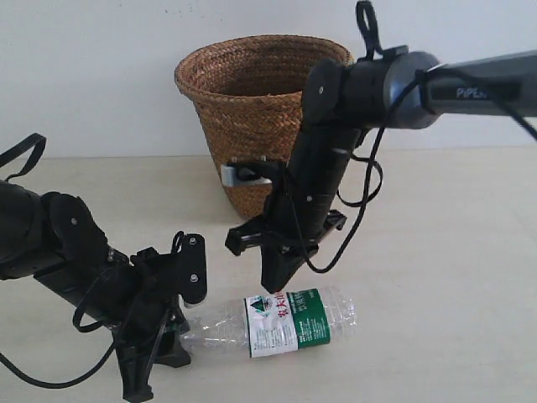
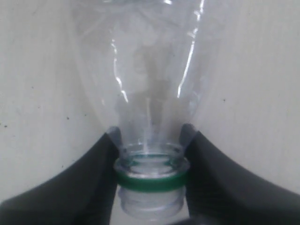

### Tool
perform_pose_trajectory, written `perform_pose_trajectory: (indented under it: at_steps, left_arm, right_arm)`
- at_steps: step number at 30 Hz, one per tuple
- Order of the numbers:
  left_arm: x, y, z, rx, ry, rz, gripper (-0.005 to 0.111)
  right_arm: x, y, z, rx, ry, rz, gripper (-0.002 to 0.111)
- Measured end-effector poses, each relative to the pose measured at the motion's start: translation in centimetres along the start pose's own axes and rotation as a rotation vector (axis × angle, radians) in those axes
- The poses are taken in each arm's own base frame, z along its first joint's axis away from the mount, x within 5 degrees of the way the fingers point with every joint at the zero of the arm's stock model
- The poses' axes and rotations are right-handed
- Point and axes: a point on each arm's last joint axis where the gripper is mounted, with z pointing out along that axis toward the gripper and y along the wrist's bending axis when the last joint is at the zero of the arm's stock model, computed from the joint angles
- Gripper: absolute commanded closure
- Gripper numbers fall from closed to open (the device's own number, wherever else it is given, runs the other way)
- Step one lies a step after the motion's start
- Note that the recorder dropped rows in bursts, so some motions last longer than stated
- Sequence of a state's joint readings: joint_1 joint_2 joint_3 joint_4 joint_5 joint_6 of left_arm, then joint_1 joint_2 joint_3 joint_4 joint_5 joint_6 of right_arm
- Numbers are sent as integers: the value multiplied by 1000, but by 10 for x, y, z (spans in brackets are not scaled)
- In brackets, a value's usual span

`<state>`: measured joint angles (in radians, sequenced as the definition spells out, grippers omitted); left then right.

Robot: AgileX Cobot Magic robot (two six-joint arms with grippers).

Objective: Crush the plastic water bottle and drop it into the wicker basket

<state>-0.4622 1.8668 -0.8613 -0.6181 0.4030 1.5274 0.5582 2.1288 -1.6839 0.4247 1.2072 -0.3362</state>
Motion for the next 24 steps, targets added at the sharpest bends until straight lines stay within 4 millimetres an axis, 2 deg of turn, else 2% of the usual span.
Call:
perform_pose_trajectory:
  at_steps: [3, 6, 8, 19, 24]
  left_arm:
    - [0, 0, 0, -1, 0, 0, 102]
    - [0, 0, 0, -2, 0, 0, 102]
    - [0, 0, 0, -2, 0, 0, 102]
    - [0, 0, 0, -4, 0, -9, 102]
    - [0, 0, 0, -4, 1, -13, 102]
  right_arm:
    - [1, 12, -21, -23, -54, -28, 108]
    - [2, 16, -24, -47, -64, -27, 108]
    - [4, 15, -20, -59, -57, -17, 108]
    - [-1, 3, 34, -194, 2, 85, 108]
    - [-2, 0, 45, -224, 11, 111, 108]
